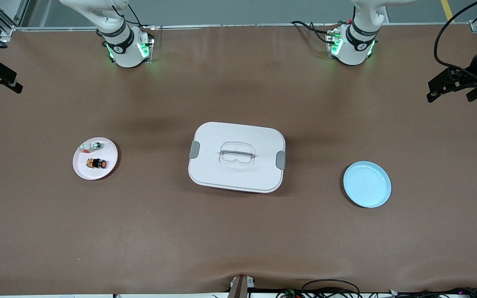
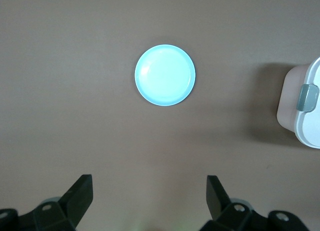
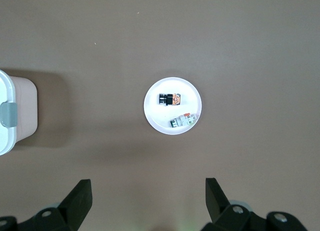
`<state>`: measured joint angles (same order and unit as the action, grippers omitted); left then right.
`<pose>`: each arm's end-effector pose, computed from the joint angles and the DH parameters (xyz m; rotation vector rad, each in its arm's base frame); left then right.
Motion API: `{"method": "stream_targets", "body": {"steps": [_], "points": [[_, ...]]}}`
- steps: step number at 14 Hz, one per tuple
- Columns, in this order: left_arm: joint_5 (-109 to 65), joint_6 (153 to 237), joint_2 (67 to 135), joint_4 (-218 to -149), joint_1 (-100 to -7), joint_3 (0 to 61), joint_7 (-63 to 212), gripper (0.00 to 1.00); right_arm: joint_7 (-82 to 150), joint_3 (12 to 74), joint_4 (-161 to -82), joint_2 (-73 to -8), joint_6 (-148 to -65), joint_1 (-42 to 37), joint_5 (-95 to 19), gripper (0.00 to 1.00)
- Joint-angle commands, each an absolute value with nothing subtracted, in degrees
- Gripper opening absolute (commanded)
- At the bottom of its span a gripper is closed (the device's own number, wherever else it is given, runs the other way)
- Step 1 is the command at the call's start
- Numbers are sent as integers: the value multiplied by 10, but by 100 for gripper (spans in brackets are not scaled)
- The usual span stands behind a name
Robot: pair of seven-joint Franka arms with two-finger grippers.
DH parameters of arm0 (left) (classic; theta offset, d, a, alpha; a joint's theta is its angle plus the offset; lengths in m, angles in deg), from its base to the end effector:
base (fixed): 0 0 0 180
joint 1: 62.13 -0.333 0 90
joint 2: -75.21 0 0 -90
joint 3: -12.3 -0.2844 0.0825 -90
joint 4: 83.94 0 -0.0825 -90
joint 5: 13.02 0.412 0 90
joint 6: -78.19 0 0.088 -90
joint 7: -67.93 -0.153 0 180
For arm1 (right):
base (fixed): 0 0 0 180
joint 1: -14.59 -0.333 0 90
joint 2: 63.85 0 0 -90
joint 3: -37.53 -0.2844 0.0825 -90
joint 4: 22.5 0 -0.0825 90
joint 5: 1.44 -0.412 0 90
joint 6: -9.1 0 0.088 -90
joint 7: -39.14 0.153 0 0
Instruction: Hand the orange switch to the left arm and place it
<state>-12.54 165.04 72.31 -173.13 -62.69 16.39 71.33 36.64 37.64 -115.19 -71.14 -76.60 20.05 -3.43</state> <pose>0.5623 -0.0342 0.5780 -3.1302 0.0027 -0.0162 0.5366 -0.0468 0.5884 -3.1061 0.0790 -0.0119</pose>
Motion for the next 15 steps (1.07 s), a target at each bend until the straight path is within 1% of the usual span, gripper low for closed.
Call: {"method": "stream_targets", "body": {"steps": [1,3,7,10,15], "points": [[-134,1638,721,-1727,-629,165,700,100,372,378,-1147,-708,-770,195,-38,100],[-134,1633,721,-1727,-629,165,700,100,371,378,-1146,-706,-766,195,-35,100],[-134,1633,720,-1726,-628,166,700,100,371,378,-1135,-641,-769,194,-36,100],[-134,1633,720,-1726,-629,166,700,100,370,378,-1142,-625,-775,186,-33,100],[-134,1633,721,-1726,-630,166,700,100,372,378,-1226,-624,-846,180,-32,100]]}}
